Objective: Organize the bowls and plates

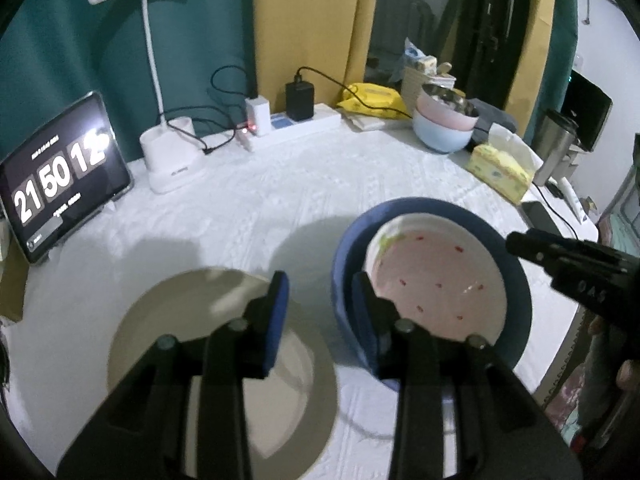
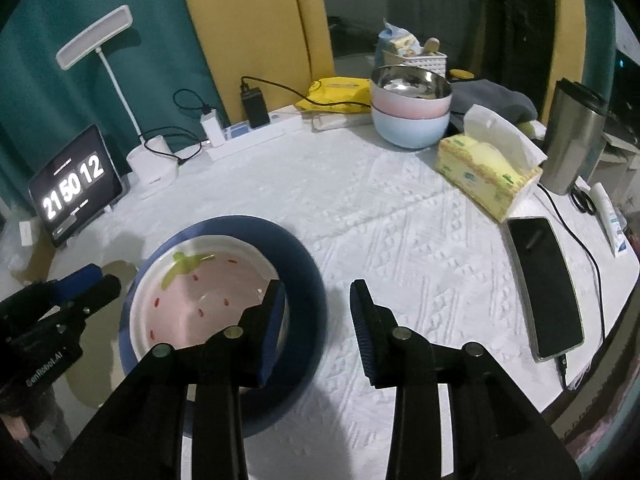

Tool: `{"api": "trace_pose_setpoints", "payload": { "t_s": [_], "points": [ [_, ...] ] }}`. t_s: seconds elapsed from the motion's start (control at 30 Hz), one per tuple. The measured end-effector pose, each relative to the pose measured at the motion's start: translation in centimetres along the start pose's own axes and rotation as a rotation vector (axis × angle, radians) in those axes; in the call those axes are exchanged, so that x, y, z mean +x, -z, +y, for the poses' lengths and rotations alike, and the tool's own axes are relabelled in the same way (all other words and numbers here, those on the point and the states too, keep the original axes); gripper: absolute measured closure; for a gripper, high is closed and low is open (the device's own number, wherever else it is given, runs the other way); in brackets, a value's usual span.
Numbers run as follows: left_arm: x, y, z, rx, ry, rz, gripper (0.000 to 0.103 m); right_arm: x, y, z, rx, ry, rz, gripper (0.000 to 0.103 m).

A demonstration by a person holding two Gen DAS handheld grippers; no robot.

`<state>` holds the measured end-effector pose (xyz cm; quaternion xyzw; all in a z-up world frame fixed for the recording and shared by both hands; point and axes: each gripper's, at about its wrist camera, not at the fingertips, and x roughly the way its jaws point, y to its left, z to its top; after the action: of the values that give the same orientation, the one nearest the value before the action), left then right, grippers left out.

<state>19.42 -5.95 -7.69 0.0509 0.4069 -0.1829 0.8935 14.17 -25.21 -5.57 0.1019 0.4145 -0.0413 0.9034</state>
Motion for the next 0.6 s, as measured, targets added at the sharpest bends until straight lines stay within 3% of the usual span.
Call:
{"api": "trace_pose_setpoints", "payload": {
  "t_s": [0.6],
  "points": [
    [2.9,1.1,-0.3,0.018,-0.005,0.078,0.065,2.8,1.6,-1.3,0.02,-0.07,0.095,0.067]
  ]
}}
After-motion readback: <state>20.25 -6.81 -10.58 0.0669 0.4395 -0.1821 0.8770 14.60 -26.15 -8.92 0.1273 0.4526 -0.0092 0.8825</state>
